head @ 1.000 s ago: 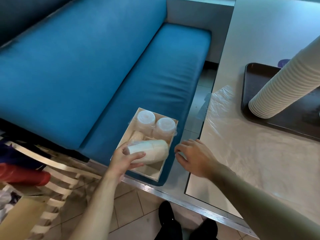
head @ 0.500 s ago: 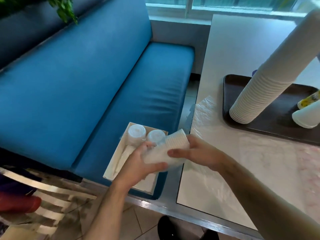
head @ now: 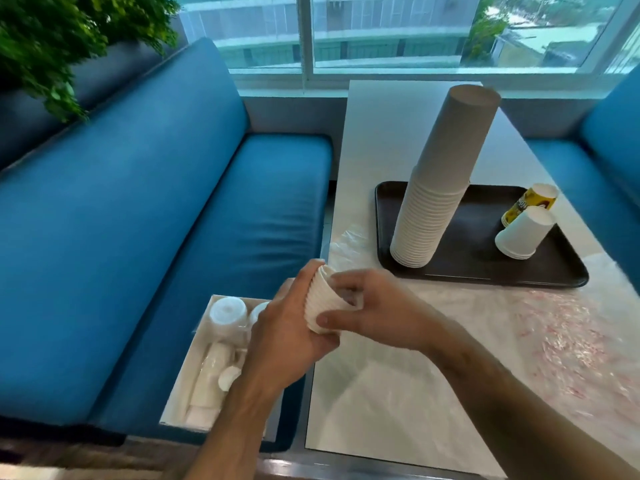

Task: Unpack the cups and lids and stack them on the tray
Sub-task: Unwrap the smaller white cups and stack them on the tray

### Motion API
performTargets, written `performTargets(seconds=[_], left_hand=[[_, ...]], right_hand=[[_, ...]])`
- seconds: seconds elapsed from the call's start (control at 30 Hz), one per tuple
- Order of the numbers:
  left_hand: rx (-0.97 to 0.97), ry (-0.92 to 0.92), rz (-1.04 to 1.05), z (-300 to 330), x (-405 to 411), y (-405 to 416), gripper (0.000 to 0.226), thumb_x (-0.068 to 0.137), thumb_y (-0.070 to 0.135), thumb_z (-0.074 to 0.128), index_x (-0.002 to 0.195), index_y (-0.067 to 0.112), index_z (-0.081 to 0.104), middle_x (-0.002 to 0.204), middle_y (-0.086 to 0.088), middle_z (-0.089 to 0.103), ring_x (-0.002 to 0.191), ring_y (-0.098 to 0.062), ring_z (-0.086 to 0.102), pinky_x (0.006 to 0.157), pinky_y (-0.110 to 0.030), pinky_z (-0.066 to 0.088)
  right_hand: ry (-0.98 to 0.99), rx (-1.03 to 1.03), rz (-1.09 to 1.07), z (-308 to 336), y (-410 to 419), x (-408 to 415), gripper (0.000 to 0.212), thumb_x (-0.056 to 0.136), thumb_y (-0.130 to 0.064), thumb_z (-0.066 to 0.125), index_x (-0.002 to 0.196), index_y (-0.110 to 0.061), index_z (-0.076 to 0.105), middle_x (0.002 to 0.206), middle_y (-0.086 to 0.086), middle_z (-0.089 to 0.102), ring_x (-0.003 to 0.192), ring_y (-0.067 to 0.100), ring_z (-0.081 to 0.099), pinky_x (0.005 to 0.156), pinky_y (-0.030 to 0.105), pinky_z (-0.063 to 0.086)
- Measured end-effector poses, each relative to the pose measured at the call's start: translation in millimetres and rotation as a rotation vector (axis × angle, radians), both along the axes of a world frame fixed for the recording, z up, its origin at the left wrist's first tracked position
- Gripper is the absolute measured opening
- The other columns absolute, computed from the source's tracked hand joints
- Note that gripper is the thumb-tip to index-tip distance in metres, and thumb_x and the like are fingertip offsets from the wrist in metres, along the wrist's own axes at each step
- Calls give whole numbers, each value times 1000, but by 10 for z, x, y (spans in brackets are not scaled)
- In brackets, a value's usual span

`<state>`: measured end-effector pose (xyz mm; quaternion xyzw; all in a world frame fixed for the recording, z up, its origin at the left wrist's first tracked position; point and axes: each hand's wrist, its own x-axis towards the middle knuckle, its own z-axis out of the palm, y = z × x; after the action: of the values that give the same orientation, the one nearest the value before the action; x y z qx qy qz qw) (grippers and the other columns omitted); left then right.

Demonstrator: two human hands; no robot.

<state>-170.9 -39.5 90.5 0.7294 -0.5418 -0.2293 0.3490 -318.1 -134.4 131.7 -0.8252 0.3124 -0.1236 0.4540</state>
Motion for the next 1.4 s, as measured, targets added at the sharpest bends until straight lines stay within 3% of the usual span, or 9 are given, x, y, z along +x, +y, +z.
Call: performTargets(seconds=[0.13,0.3,0.47,0.57,0.63,0.83,1.03,1.23,1.4], left_hand=[[-32,-19,87,-34,-30,-46,99,66,32,87,137,58,25,118,17,55,99,-11,58,83,-40,57],[-87,-37,88,-8,-119,-150,101,65,36,90,142,54,27,124,20,53,105,-8,55,84,-31,53],[-106,-87,36,75,-303,-228,101,64,31,89,139,58,27,123,23,52,102,-7,56,80,-24,49],[-107,-88,20,101,-385,-266,100,64,34,89,140,56,28,123,21,53,102,-8,58,78,-24,50],[-110,-85,11,115,-425,-295,101,64,37,90,141,54,28,125,20,52,105,-8,56,79,-22,48],[-117,-98,-2,160,-492,-354,102,63,32,88,141,55,28,126,22,54,104,-6,55,74,-8,39],[-139,-66,1,210,-569,-393,102,62,30,90,137,60,28,126,23,54,107,-6,56,84,-28,51],[-135,-79,-38,190,-646,-479,101,64,34,89,139,59,27,127,20,55,106,-8,58,81,-21,51],[-124,-55,-71,216,-729,-518,101,63,30,89,138,60,28,122,20,56,105,-10,60,86,-36,57]], right_hand=[[-37,-48,-70,180,-155,-362,8,84,-33,80,87,-27,75,73,-12,67,64,5,56,67,24,50],[338,203,176,464,-337,-765,32,97,-41,60,89,-16,77,70,-3,75,66,12,68,83,22,55],[101,-188,-102,549,-566,-818,4,91,-37,70,94,-34,71,83,-9,70,75,8,64,75,25,52],[212,-168,74,594,-580,-781,50,81,-32,83,121,-43,57,112,-15,59,96,9,58,79,17,51],[289,-190,163,605,-549,-737,58,80,-25,85,125,-44,55,118,-17,54,101,7,56,80,14,50],[131,-327,34,600,-674,-817,13,86,-14,76,94,-24,76,84,-20,68,80,-2,64,70,8,48],[-33,-201,-400,432,-869,-925,17,92,-14,69,84,-29,64,81,-8,73,68,10,70,70,23,60],[120,-401,-55,565,-822,-920,62,75,-22,88,124,-44,58,127,-24,52,105,-5,49,93,4,32],[125,-409,43,574,-871,-890,23,88,-21,76,109,-29,75,101,-21,67,87,-5,62,72,-2,41]])
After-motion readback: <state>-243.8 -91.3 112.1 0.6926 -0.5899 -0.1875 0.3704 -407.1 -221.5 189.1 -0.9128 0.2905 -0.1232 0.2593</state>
